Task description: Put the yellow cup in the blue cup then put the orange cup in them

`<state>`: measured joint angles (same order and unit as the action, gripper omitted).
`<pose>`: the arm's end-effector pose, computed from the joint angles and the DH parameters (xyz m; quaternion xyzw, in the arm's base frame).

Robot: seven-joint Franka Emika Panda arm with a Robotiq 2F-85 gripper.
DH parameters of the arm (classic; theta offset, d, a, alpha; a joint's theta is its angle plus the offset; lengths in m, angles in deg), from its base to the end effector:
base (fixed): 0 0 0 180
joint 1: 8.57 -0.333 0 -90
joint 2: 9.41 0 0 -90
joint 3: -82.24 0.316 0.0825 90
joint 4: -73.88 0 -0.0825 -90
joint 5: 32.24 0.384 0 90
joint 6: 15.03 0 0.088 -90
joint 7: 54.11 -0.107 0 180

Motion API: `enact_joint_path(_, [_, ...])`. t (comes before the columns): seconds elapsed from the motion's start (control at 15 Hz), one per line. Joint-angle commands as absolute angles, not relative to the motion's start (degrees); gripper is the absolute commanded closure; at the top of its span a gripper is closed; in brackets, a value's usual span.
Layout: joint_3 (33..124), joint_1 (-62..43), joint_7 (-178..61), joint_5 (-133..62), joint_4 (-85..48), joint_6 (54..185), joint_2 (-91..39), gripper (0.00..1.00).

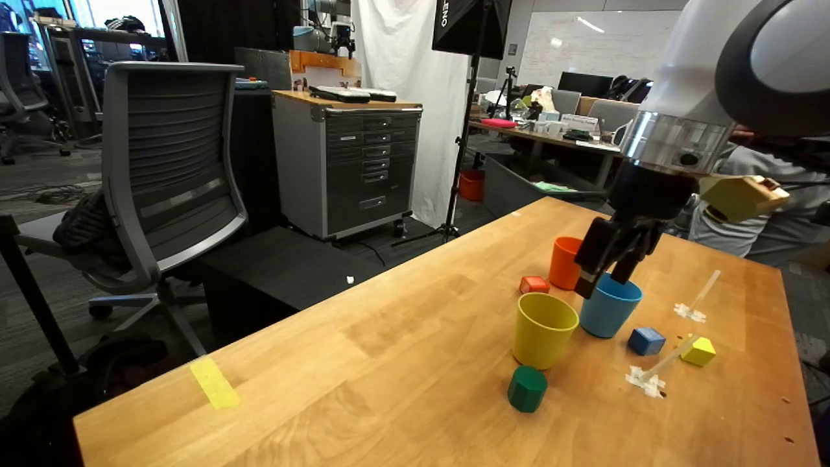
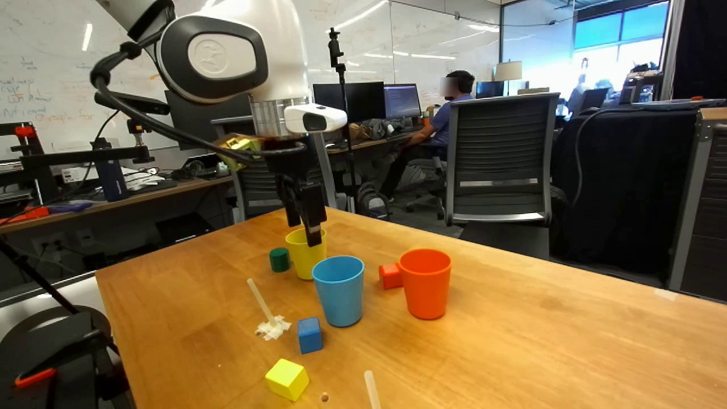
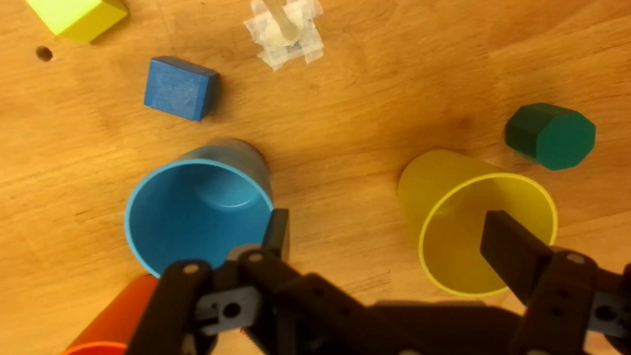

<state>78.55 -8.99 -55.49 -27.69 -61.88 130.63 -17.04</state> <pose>0.5102 -0.0304 0.2729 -0.9970 0.0725 -0.0204 0.0184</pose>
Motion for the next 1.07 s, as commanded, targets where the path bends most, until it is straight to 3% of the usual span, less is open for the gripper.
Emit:
enact_joint_path(0.0, [79.81,-8.99,-56.6,-28.98,-60.38,133.47,-20.03,0.0])
enact_joint_path(0.4, [81.79,-9.13,-55.84,-27.3,-59.03,136.65,-23.7,0.0])
enact_joint_path(0.47, [82.05,-8.96,-55.65,-26.95,-58.63,136.63,-24.1,0.18])
enact_joint_path(0.53, [82.19,-8.9,-55.61,-26.87,-58.34,136.71,-24.43,0.27])
enact_joint_path(1.0, [82.05,-8.65,-56.22,-26.43,-56.6,136.7,-26.05,0.82])
